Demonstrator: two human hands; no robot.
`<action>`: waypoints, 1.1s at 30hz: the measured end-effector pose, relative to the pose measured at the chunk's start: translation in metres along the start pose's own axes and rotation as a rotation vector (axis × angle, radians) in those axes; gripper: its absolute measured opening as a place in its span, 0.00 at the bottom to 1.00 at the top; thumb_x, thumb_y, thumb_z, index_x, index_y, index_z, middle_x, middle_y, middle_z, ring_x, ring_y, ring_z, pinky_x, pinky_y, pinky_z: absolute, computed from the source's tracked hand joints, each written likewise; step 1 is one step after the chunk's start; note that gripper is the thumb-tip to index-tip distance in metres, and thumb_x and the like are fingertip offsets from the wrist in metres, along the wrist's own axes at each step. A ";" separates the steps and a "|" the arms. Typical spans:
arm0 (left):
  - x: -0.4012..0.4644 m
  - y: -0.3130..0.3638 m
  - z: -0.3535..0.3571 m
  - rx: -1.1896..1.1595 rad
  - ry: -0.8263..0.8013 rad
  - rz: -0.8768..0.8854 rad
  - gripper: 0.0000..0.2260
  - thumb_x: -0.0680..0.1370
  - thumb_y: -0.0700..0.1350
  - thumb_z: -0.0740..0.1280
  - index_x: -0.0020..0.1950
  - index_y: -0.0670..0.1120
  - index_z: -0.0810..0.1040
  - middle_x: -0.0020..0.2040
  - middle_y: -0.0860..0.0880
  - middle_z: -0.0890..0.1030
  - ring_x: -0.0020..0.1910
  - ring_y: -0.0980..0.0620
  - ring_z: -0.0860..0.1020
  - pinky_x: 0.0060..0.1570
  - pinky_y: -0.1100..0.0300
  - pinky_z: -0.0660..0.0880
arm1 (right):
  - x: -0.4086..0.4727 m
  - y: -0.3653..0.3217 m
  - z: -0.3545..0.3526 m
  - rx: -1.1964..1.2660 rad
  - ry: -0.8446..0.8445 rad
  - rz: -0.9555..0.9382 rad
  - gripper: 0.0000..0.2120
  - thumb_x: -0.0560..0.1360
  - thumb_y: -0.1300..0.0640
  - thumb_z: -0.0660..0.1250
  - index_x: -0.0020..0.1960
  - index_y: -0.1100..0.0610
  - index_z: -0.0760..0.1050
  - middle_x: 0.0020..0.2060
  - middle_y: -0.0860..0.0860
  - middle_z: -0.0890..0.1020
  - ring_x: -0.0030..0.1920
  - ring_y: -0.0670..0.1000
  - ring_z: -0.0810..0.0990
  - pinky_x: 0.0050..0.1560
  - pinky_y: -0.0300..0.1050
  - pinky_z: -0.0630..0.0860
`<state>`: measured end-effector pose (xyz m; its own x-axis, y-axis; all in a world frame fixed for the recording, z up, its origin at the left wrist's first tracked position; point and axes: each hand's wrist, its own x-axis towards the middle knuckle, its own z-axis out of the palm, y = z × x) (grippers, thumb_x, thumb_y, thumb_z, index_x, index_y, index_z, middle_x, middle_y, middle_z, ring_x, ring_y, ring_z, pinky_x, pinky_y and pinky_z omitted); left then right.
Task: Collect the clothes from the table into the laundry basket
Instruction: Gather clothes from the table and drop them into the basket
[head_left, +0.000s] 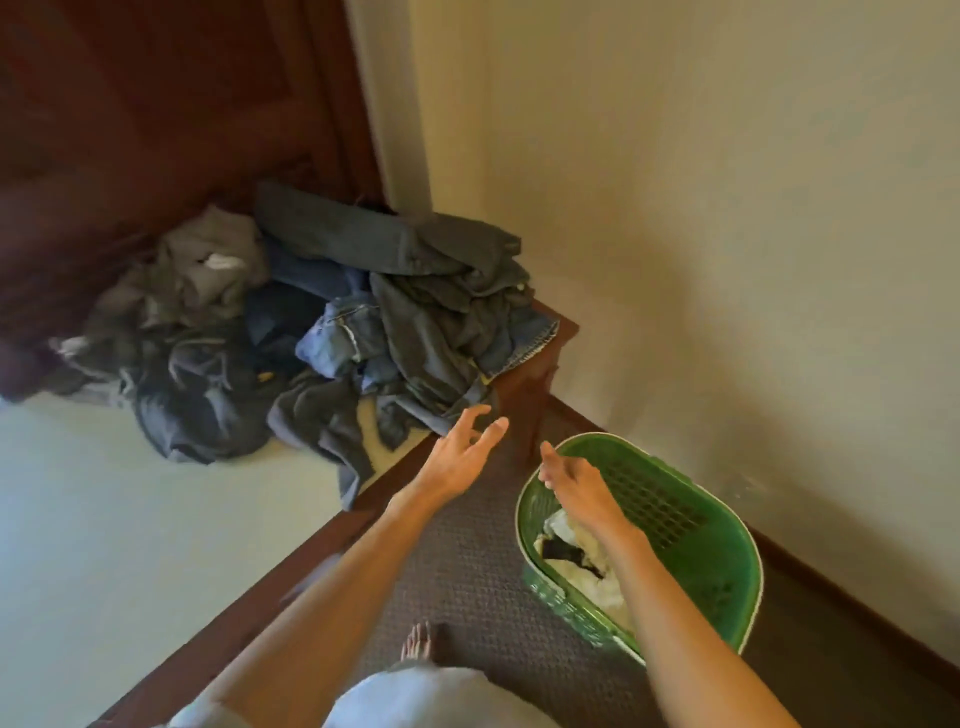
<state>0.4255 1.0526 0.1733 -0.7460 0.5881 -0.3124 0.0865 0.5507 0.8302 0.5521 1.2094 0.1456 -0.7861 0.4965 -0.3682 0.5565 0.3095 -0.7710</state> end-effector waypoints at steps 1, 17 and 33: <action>-0.007 -0.011 -0.018 -0.029 0.049 -0.008 0.33 0.74 0.74 0.57 0.73 0.57 0.68 0.52 0.52 0.83 0.54 0.51 0.81 0.63 0.48 0.75 | 0.005 -0.013 0.015 -0.011 -0.027 -0.024 0.31 0.80 0.32 0.53 0.40 0.56 0.80 0.38 0.53 0.83 0.45 0.56 0.82 0.54 0.55 0.76; -0.014 -0.146 -0.238 -0.164 0.395 -0.123 0.22 0.81 0.65 0.58 0.68 0.54 0.73 0.58 0.50 0.81 0.57 0.49 0.79 0.55 0.55 0.76 | 0.097 -0.205 0.211 -0.110 -0.239 -0.336 0.22 0.83 0.39 0.55 0.38 0.50 0.76 0.35 0.47 0.81 0.40 0.49 0.80 0.47 0.46 0.75; 0.026 -0.232 -0.328 0.006 0.595 -0.585 0.42 0.70 0.80 0.54 0.80 0.64 0.52 0.83 0.47 0.49 0.79 0.37 0.55 0.74 0.37 0.60 | 0.193 -0.286 0.356 -0.521 -0.532 -0.283 0.51 0.68 0.32 0.71 0.81 0.49 0.50 0.78 0.55 0.63 0.77 0.60 0.62 0.74 0.60 0.64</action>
<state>0.1698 0.7461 0.1240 -0.8956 -0.2040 -0.3952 -0.4213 0.6743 0.6065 0.1457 0.9280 0.1096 -0.8660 -0.0711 -0.4950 0.2673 0.7707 -0.5783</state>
